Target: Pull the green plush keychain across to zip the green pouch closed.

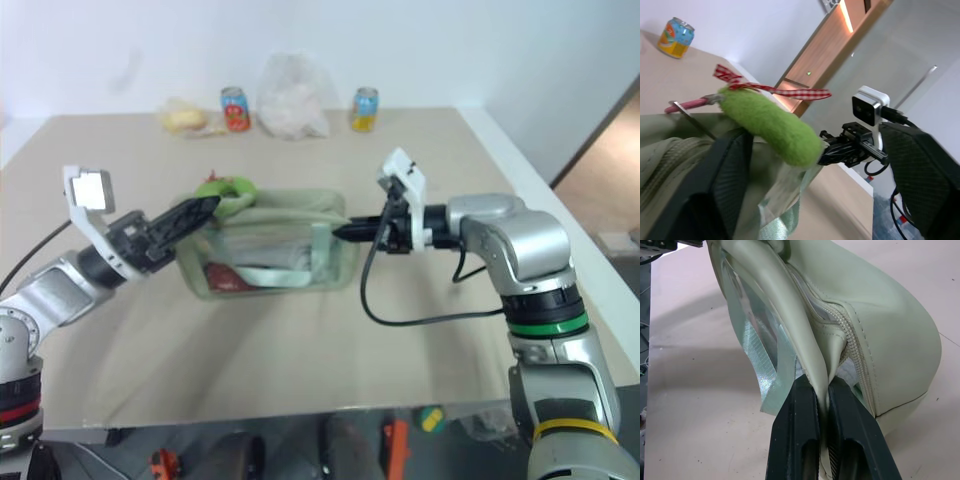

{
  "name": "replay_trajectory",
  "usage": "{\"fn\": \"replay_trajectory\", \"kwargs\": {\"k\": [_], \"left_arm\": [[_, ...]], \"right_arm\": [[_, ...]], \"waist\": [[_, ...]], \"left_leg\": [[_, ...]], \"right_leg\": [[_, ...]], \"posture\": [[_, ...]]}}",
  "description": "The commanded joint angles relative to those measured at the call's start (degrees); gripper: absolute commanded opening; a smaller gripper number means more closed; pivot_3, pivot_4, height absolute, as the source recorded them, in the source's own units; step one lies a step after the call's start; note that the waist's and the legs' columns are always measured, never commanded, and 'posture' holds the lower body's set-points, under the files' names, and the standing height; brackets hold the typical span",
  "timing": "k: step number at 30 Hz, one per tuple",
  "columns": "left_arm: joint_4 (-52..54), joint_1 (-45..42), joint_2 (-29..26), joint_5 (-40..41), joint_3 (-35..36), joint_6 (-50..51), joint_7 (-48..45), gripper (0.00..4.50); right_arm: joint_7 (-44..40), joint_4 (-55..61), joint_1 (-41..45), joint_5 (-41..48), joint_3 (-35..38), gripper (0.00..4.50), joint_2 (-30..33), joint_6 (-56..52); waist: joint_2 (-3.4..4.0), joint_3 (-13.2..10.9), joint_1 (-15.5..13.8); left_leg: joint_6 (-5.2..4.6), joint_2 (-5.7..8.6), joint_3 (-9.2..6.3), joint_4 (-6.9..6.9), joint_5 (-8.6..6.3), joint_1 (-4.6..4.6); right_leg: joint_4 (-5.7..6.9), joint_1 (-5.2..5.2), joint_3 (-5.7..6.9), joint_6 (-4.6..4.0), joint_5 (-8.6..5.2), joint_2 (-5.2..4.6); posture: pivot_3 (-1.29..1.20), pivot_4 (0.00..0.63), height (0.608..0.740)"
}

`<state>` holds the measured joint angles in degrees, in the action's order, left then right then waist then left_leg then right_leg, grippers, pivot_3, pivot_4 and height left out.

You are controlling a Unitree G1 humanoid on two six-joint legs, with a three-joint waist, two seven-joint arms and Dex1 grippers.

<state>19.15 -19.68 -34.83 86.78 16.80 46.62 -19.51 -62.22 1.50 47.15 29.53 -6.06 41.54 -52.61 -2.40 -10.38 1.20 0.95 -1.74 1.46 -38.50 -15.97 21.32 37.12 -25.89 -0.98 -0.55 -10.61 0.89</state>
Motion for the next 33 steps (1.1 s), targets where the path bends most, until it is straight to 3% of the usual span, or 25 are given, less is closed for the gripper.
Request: {"fn": "replay_trajectory", "kwargs": {"k": [1,4,8,12,22,33], "left_arm": [[4.47,0.68,-3.25,5.79,5.34,0.63,-3.29,3.99],[8.15,3.87,-7.83,7.91,9.45,2.19,-9.04,3.99],[8.02,9.71,-14.91,1.8,13.24,3.99,-15.06,3.99],[6.75,13.17,-18.22,-3.22,15.02,3.16,-18.56,3.99],[-1.99,20.64,-17.36,-15.5,20.21,-0.07,-22.95,3.99],[-2.01,15.36,-12.64,-23.75,7.25,-1.45,-26.22,3.99]], "right_arm": [[0.13,0.72,0.28,0.24,0.92,0.0,0.46,0.05],[0.03,0.58,0.32,0.24,0.98,0.0,0.55,0.11],[-0.25,-0.09,0.71,0.01,0.84,0.0,0.55,0.49],[-0.66,-0.85,1.34,-0.25,0.34,0.0,0.35,1.0],[-1.61,-1.22,1.69,-0.73,-0.24,0.0,0.4,1.33],[-1.66,-0.26,1.8,-0.47,-0.08,0.0,0.86,0.57]], "waist": [[0.0,0.0,0.05],[-0.01,-0.01,0.22],[-0.01,-0.02,0.12],[0.02,-0.03,0.06],[0.02,-0.03,0.14],[0.01,-0.03,0.04]], "left_leg": [[0.0,-0.01,0.0,0.0,0.0,0.01],[0.0,-0.06,0.0,0.01,-0.01,0.05],[0.0,-0.03,-0.01,0.05,0.0,0.01],[0.0,-0.03,0.01,0.05,0.0,-0.03],[-0.04,-0.07,0.04,0.12,-0.02,-0.01],[-0.03,-0.05,0.04,0.08,-0.02,0.03]], "right_leg": [[0.0,-0.01,0.0,0.0,0.0,0.01],[0.0,-0.07,0.0,-0.04,-0.03,0.05],[0.0,-0.06,0.03,-0.07,-0.07,0.03],[0.02,-0.06,0.05,-0.09,-0.07,0.03],[0.02,-0.12,0.05,-0.17,-0.13,0.04],[0.02,-0.13,0.05,-0.08,-0.07,0.02]], "posture": [[0.0,0.15,0.74],[0.0,0.15,0.74],[0.0,0.15,0.74],[0.0,0.15,0.74],[0.0,0.15,0.74],[0.0,0.15,0.74]]}}
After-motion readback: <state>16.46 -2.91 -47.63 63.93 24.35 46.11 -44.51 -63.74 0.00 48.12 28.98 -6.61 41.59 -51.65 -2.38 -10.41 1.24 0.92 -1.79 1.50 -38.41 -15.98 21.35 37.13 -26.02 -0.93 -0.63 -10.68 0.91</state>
